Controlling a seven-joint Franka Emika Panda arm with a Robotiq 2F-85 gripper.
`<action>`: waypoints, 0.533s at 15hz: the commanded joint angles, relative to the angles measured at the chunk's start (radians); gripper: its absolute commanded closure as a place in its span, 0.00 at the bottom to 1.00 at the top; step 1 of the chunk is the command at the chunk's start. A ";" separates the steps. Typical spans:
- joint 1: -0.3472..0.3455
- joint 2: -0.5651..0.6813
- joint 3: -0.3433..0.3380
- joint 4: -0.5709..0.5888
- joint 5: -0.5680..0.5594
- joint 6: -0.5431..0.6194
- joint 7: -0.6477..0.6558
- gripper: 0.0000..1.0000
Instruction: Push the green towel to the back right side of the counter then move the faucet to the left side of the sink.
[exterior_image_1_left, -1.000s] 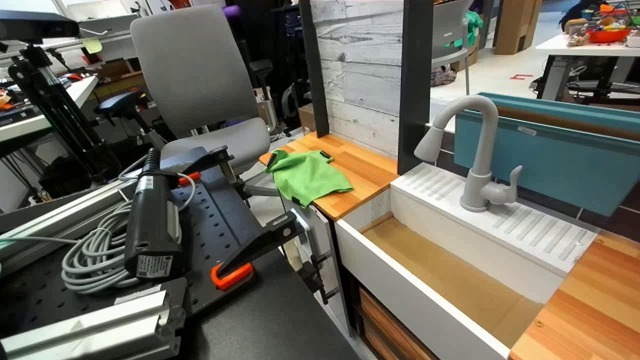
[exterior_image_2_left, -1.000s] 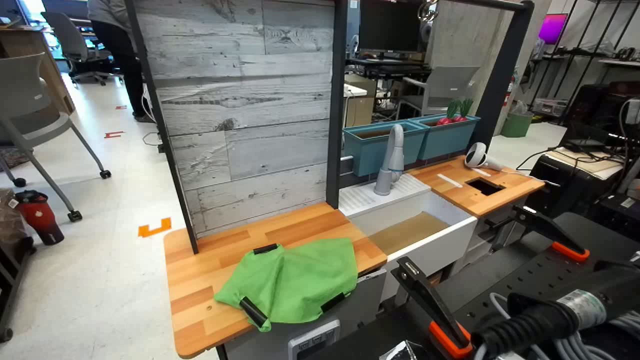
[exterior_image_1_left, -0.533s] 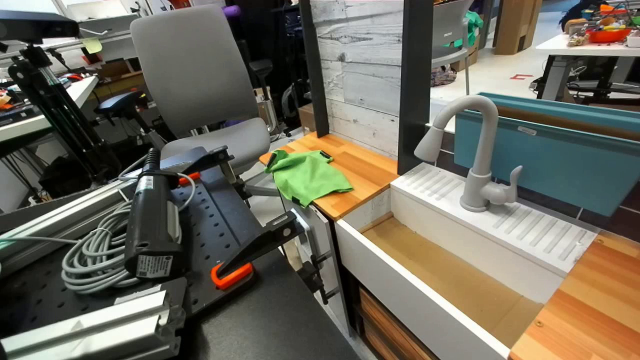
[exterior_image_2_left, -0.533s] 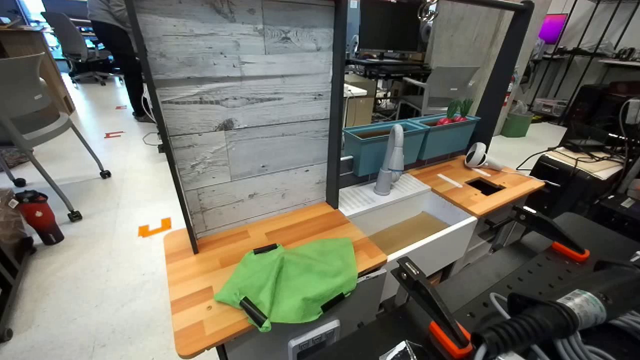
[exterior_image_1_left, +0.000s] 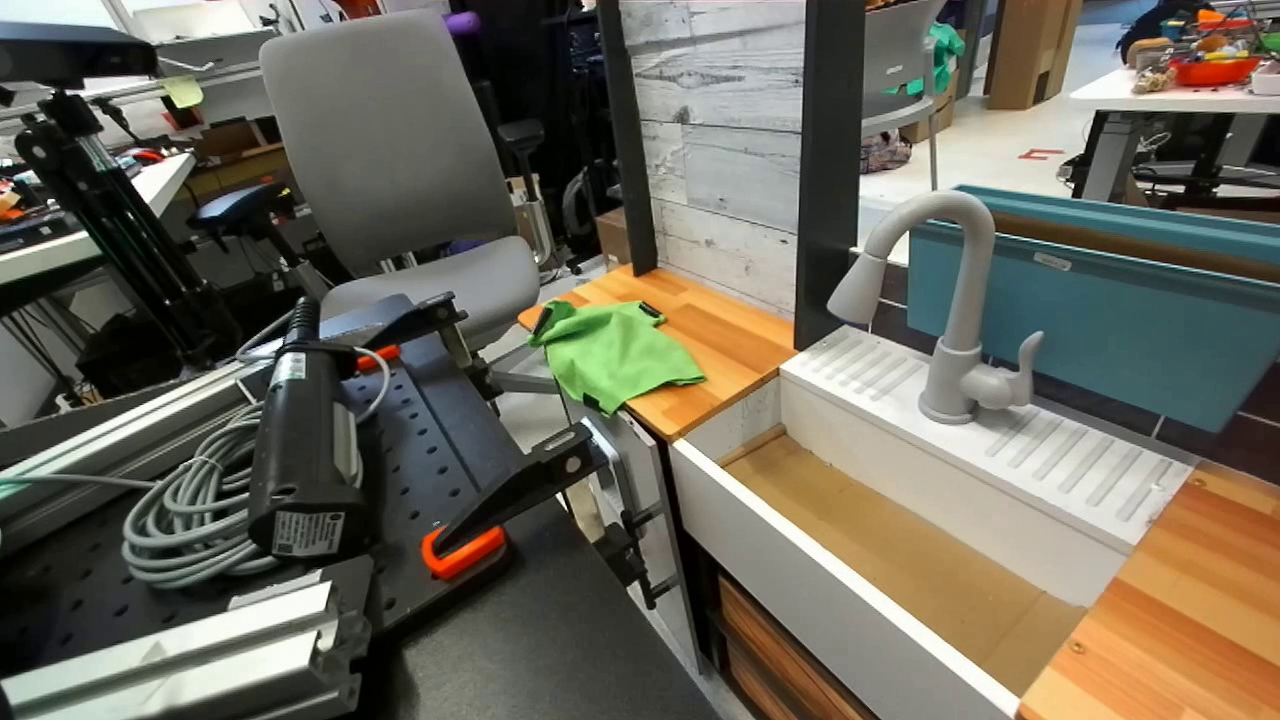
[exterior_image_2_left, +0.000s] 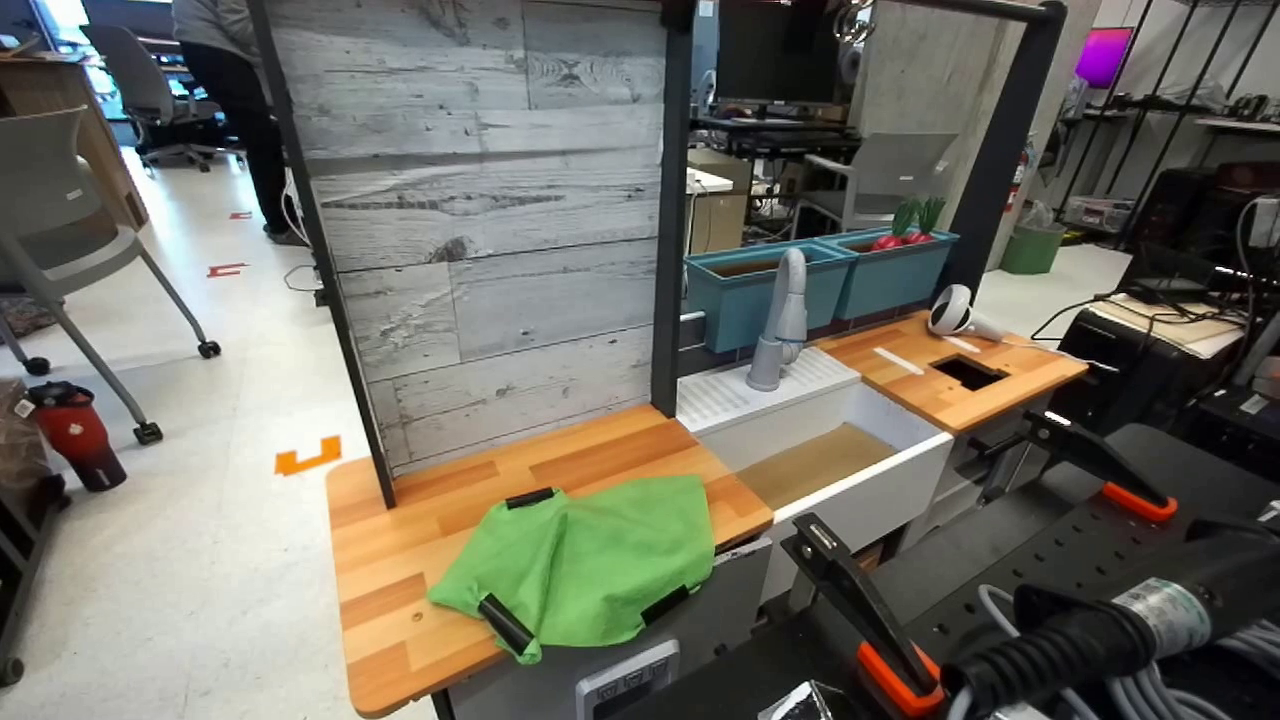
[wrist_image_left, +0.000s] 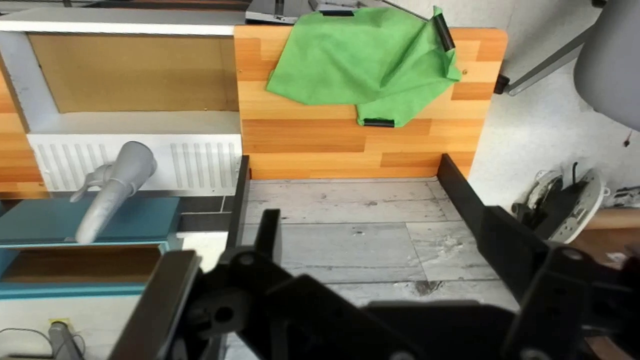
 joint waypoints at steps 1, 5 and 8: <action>0.032 0.212 0.040 0.062 -0.052 0.107 0.044 0.00; 0.079 0.453 0.029 0.170 -0.155 0.101 0.117 0.00; 0.133 0.634 -0.014 0.285 -0.211 0.080 0.179 0.00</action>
